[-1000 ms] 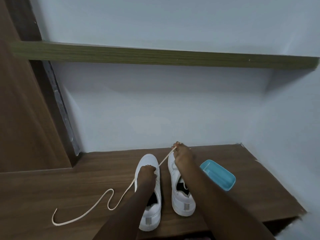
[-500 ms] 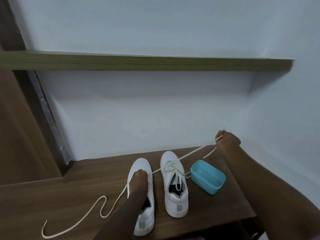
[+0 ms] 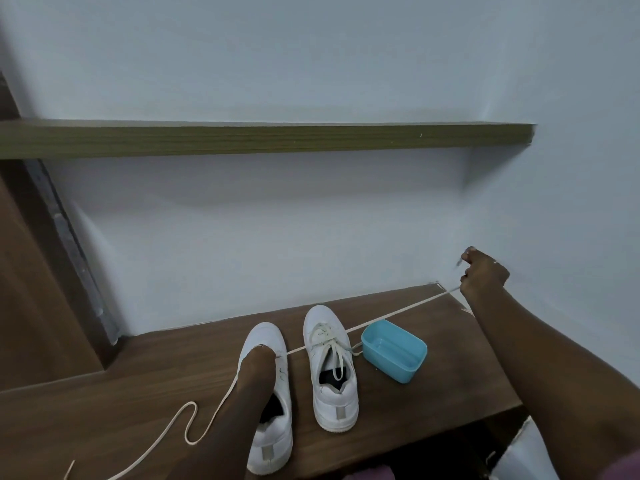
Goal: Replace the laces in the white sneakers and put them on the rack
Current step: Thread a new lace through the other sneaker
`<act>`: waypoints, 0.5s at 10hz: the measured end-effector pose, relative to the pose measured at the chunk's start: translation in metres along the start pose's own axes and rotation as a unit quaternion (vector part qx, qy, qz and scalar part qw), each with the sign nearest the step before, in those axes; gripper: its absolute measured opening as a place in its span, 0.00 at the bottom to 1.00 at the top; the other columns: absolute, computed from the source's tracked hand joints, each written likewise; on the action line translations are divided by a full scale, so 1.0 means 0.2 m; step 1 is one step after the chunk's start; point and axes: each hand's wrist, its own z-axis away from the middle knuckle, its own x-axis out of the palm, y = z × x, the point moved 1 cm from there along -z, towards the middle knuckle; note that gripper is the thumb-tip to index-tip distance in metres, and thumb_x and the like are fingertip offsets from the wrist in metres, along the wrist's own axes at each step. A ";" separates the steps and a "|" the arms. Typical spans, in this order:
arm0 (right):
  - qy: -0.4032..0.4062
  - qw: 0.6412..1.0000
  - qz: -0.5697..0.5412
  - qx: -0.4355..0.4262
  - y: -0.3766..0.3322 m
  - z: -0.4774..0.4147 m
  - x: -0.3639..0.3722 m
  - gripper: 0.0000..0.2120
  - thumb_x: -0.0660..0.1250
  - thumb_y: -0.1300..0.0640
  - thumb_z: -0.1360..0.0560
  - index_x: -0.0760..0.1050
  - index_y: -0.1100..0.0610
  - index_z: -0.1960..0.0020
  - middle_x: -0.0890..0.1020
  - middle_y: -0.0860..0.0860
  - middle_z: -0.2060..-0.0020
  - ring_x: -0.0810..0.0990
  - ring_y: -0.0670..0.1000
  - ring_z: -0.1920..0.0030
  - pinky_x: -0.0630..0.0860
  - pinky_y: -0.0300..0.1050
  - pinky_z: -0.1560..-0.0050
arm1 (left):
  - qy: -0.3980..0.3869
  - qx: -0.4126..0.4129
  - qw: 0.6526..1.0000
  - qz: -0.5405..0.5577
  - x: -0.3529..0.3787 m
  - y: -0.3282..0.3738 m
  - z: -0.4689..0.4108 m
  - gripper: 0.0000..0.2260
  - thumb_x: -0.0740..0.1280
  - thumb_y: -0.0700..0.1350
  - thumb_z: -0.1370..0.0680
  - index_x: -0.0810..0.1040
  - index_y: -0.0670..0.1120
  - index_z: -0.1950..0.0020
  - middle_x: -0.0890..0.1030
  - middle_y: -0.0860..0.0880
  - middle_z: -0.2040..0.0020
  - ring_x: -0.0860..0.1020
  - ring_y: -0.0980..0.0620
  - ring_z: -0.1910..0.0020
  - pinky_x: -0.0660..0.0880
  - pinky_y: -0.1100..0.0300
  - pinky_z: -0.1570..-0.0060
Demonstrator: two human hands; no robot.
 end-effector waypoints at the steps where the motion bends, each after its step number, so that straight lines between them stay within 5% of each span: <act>1: -0.016 0.999 0.009 -0.032 -0.01 0.08 0.09 0.09 0.69 0.57 0.27 0.76 0.56 0.65 0.83 0.53 0.62 0.67 0.45 0.78 0.63 0.37 0.75 | 0.000 0.070 0.996 -0.060 -0.05 -0.03 0.07 0.17 0.57 0.42 0.19 0.69 0.45 0.30 0.71 0.48 0.30 0.68 0.50 0.31 0.64 0.62 0.36; 2: -0.155 0.988 -0.017 0.005 0.01 0.18 0.24 0.11 0.58 0.68 0.22 0.71 0.60 0.62 0.76 0.55 0.69 0.71 0.41 0.82 0.62 0.30 0.81 | 0.014 0.069 0.997 0.011 -0.10 -0.04 0.13 0.17 0.59 0.41 0.20 0.71 0.45 0.31 0.72 0.48 0.31 0.69 0.50 0.31 0.64 0.62 0.35; 3: -0.258 0.966 0.027 0.016 0.06 0.35 0.39 0.13 0.55 0.74 0.23 0.73 0.62 0.58 0.76 0.58 0.64 0.73 0.41 0.80 0.63 0.31 0.81 | 0.043 0.084 0.994 0.059 -0.15 0.00 0.15 0.13 0.61 0.42 0.20 0.77 0.44 0.37 0.77 0.47 0.36 0.74 0.49 0.37 0.66 0.60 0.38; 4: -0.335 0.936 0.109 -0.001 0.17 0.56 0.54 0.11 0.57 0.75 0.24 0.76 0.65 0.53 0.79 0.57 0.62 0.72 0.42 0.76 0.60 0.31 0.79 | 0.030 0.082 0.983 0.161 -0.25 0.13 0.21 0.14 0.61 0.51 0.21 0.77 0.45 0.60 0.78 0.47 0.62 0.75 0.52 0.60 0.69 0.57 0.54; 5: -0.391 0.894 0.208 -0.059 0.29 0.76 0.63 0.09 0.66 0.71 0.27 0.79 0.67 0.48 0.81 0.53 0.63 0.71 0.45 0.70 0.62 0.31 0.77 | -0.012 0.063 0.932 0.356 -0.37 0.29 0.24 0.19 0.66 0.60 0.26 0.75 0.46 0.67 0.76 0.48 0.67 0.73 0.52 0.66 0.72 0.54 0.55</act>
